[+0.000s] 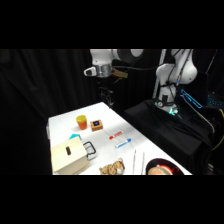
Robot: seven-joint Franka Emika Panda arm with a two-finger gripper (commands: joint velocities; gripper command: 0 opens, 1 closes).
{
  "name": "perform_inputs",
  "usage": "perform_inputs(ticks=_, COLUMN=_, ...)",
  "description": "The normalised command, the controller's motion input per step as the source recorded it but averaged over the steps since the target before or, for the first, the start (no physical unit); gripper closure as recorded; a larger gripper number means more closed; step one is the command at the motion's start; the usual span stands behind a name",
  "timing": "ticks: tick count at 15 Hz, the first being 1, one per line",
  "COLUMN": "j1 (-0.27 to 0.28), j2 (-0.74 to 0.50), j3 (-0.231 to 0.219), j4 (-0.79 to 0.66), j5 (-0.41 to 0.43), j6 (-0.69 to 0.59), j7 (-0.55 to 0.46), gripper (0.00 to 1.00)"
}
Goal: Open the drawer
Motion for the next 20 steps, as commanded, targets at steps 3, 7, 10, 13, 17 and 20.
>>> perform_inputs(ticks=3, j1=-0.013, j2=0.07, j3=0.014, j4=0.1, j5=0.005, j6=0.01, j7=0.0, gripper=0.0)
perform_inputs(ticks=7, j1=-0.017, j2=0.19, j3=0.013, j4=0.26, j5=-0.001, j6=0.03, j7=0.03, gripper=0.0)
perform_inputs(ticks=10, j1=-0.018, j2=0.27, j3=0.014, j4=0.36, j5=0.051, j6=0.04, j7=-0.01, gripper=0.0)
perform_inputs(ticks=13, j1=-0.006, j2=0.22, j3=0.033, j4=0.34, j5=0.083, j6=0.05, j7=-0.01, gripper=0.0)
perform_inputs(ticks=17, j1=-0.002, j2=0.2, j3=0.042, j4=0.33, j5=0.121, j6=0.09, j7=-0.02, gripper=0.0)
perform_inputs(ticks=20, j1=-0.003, j2=0.25, j3=0.045, j4=0.3, j5=0.135, j6=0.19, j7=-0.01, gripper=0.0)
